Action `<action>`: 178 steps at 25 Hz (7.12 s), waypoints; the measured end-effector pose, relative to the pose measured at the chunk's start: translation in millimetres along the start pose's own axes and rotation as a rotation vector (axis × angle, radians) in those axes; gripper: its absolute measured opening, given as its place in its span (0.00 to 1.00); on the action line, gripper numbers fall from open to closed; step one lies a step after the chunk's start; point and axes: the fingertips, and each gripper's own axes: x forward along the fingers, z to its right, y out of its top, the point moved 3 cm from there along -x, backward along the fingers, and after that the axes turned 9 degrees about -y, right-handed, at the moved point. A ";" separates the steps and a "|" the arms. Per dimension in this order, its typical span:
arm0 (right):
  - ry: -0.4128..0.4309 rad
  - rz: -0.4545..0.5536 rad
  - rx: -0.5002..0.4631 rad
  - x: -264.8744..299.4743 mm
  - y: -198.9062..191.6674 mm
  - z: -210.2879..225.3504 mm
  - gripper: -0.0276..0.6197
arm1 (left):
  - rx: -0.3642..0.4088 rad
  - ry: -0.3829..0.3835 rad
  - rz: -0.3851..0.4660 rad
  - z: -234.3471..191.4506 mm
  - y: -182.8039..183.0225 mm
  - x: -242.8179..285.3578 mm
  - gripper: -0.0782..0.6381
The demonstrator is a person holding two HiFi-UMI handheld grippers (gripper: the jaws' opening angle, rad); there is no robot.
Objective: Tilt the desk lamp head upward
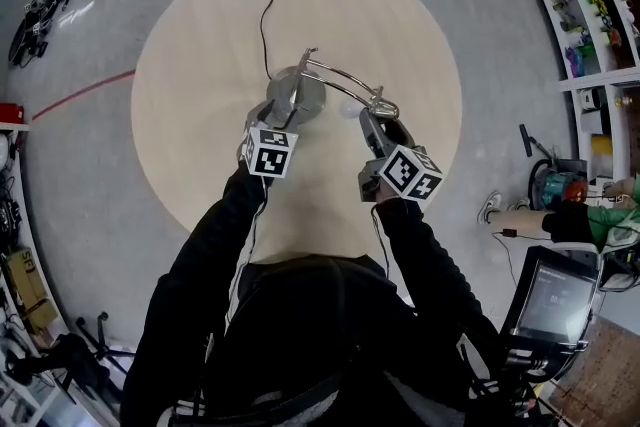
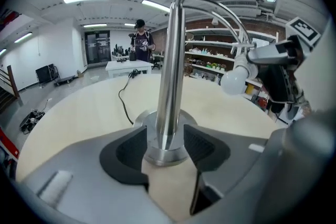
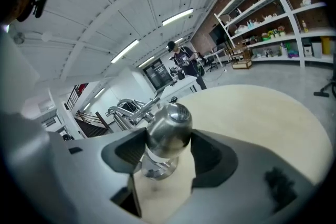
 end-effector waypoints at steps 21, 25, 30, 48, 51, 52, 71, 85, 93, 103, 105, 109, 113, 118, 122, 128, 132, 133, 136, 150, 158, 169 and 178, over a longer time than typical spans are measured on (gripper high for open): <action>-0.063 0.126 -0.321 -41.8 67.4 -30.3 0.46 | 0.055 -0.020 0.233 15.7 114.9 -37.9 0.36; -0.074 0.140 -0.369 -47.8 76.9 -34.2 0.46 | 0.048 -0.016 0.225 17.1 113.5 -31.0 0.30; -0.081 0.165 -0.419 -51.9 91.4 -45.3 0.46 | 0.047 -0.011 0.221 16.9 114.9 -26.2 0.28; -0.074 0.256 -0.538 -66.9 129.0 -81.2 0.45 | 0.051 -0.022 0.206 19.1 116.3 -23.2 0.28; -0.070 0.275 -0.558 -72.0 132.4 -91.3 0.45 | 0.050 -0.021 0.209 19.3 116.0 -28.2 0.28; -0.067 0.285 -0.568 -72.4 134.0 -94.6 0.45 | 0.050 -0.021 0.209 18.7 116.0 -28.2 0.28; -0.004 0.398 -0.679 -66.4 160.3 -139.7 0.44 | 0.025 -0.030 0.220 15.2 116.5 -20.4 0.28; 0.047 0.446 -0.677 -66.7 171.3 -162.5 0.44 | 0.016 -0.050 0.231 18.1 117.8 -25.7 0.28; 0.063 0.446 -0.661 -64.2 175.7 -166.2 0.44 | 0.008 -0.064 0.239 18.7 120.1 -25.4 0.28; 0.131 0.476 -0.627 -61.1 184.0 -178.6 0.43 | 0.043 -0.076 0.258 22.6 124.9 -34.5 0.28; 0.130 0.476 -0.629 -60.3 184.7 -178.4 0.43 | 0.069 -0.074 0.289 24.2 131.0 -44.8 0.29; 0.139 0.480 -0.629 -62.6 184.0 -181.9 0.43 | 0.165 -0.058 0.368 29.8 151.2 -80.3 0.32; 0.146 0.493 -0.628 -65.3 185.2 -186.1 0.43 | 0.313 -0.023 0.495 42.4 200.8 -123.6 0.37; 0.139 0.496 -0.627 -65.1 182.7 -194.3 0.43 | 0.382 -0.058 0.563 45.0 244.5 -144.7 0.37; 0.152 0.493 -0.630 -63.9 182.4 -194.9 0.43 | 0.406 -0.063 0.540 47.2 245.1 -138.2 0.31; 0.180 0.498 -0.594 -68.7 184.1 -186.5 0.43 | 0.407 -0.080 0.538 56.7 248.2 -137.2 0.24; 0.197 0.527 -0.469 -83.9 194.2 -173.5 0.43 | 0.404 -0.093 0.543 58.2 248.8 -143.7 0.21; 0.199 0.543 -0.426 -90.6 198.5 -166.6 0.43 | 0.399 -0.093 0.546 58.2 248.1 -145.3 0.19; 0.177 0.590 -0.290 -108.2 208.6 -131.9 0.43 | 0.388 -0.099 0.552 57.7 246.3 -149.4 0.19; 0.215 -0.102 -0.643 45.1 -52.2 -71.2 0.43 | 0.343 -0.119 0.571 62.1 247.5 -166.3 0.20; 0.260 -0.231 -0.787 107.6 -102.1 -69.2 0.43 | 0.313 -0.127 0.574 57.1 242.8 -152.1 0.19; 0.299 -0.307 -0.819 114.0 -129.5 -66.9 0.40 | 0.217 -0.088 0.588 28.6 240.4 -162.6 0.17; 0.294 -0.320 -0.822 115.6 -128.8 -68.7 0.40 | 0.191 -0.067 0.591 15.8 237.3 -162.4 0.16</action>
